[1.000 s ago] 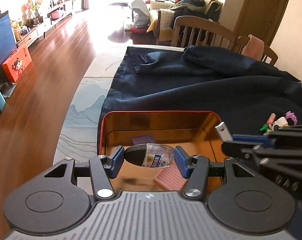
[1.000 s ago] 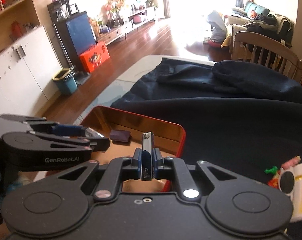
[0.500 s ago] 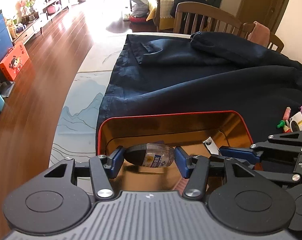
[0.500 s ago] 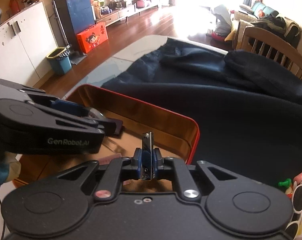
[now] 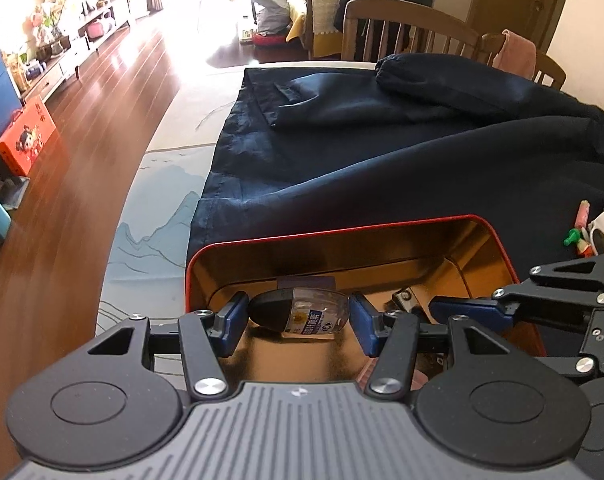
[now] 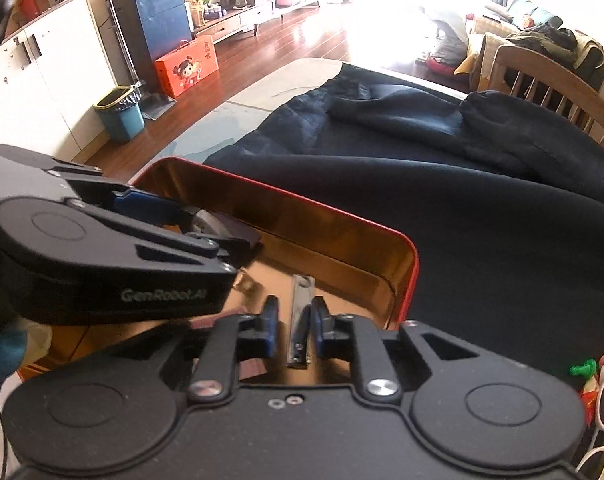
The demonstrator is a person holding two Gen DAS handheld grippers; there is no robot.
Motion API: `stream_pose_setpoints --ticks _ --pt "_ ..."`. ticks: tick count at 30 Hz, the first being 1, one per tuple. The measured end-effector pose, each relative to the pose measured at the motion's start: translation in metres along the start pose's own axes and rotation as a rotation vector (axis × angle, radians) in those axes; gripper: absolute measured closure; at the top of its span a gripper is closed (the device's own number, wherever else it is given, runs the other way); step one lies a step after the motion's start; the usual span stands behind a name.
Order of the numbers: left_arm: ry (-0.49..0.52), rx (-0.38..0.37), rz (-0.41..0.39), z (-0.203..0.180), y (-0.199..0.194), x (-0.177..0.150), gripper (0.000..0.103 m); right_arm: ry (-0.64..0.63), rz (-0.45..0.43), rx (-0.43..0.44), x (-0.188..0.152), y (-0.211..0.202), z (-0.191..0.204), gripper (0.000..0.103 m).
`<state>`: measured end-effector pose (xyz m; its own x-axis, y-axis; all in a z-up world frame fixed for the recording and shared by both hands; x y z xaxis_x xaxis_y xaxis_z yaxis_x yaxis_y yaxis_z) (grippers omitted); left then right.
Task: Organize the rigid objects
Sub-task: 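Open both grippers to release the bottle and clipper into the tin, then move both tools back to the items and approach the round mirror compact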
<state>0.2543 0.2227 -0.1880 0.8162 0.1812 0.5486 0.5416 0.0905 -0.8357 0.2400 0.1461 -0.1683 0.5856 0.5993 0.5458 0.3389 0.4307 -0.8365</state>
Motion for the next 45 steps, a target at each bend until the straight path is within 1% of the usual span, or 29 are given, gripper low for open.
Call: stream_pose_setpoints --ticks 8,14,16,22,28,29,31,33,39,41,42,44,45 --pt "0.003 0.018 0.001 0.000 -0.001 -0.001 0.048 0.019 -0.007 0.009 -0.003 -0.012 -0.001 0.069" --pt "0.000 0.024 -0.002 -0.002 -0.008 -0.005 0.043 0.043 -0.026 0.008 -0.009 -0.024 -0.003 0.063" --pt "-0.002 0.021 -0.007 -0.002 -0.011 -0.006 0.039 0.051 -0.032 0.013 -0.010 -0.029 -0.003 0.062" --pt "-0.011 0.014 -0.023 -0.005 -0.024 -0.010 0.038 0.064 -0.055 0.021 -0.012 -0.043 -0.001 0.059" --pt "-0.019 0.007 -0.039 -0.008 -0.038 -0.015 0.037 0.072 -0.083 0.023 -0.013 -0.059 -0.002 0.051" --pt "-0.017 0.006 -0.043 -0.009 -0.040 -0.015 0.037 0.076 -0.086 0.023 -0.014 -0.061 -0.002 0.048" --pt "-0.013 0.009 -0.055 -0.010 -0.045 -0.016 0.033 0.087 -0.086 0.028 -0.016 -0.065 -0.004 0.046" --pt "-0.010 0.009 -0.070 -0.011 -0.052 -0.017 0.030 0.097 -0.090 0.034 -0.018 -0.069 -0.005 0.042" --pt "-0.009 0.005 -0.097 -0.016 -0.070 -0.021 0.029 0.109 -0.120 0.039 -0.023 -0.087 -0.009 0.028" --pt "-0.019 -0.001 -0.104 -0.017 -0.076 -0.022 0.028 0.115 -0.135 0.039 -0.025 -0.093 -0.011 0.019" --pt "-0.024 -0.003 -0.106 -0.018 -0.078 -0.023 0.027 0.118 -0.143 0.037 -0.026 -0.096 -0.012 0.016" --pt "-0.028 0.004 -0.119 -0.020 -0.084 -0.024 0.025 0.122 -0.165 0.024 -0.028 -0.104 -0.017 0.005" --pt "-0.025 0.016 -0.130 -0.021 -0.088 -0.024 0.025 0.123 -0.179 0.021 -0.030 -0.108 -0.019 0.004"
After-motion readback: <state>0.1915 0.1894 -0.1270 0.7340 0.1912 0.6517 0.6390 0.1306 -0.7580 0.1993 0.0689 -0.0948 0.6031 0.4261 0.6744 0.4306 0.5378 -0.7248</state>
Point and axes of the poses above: each gripper's, at about its wrist camera, not at the fingertips, and y roughly the way its jaws point, z to its left, x to its top, the point moved 8 cm from there along y, roughly the way its jaws point
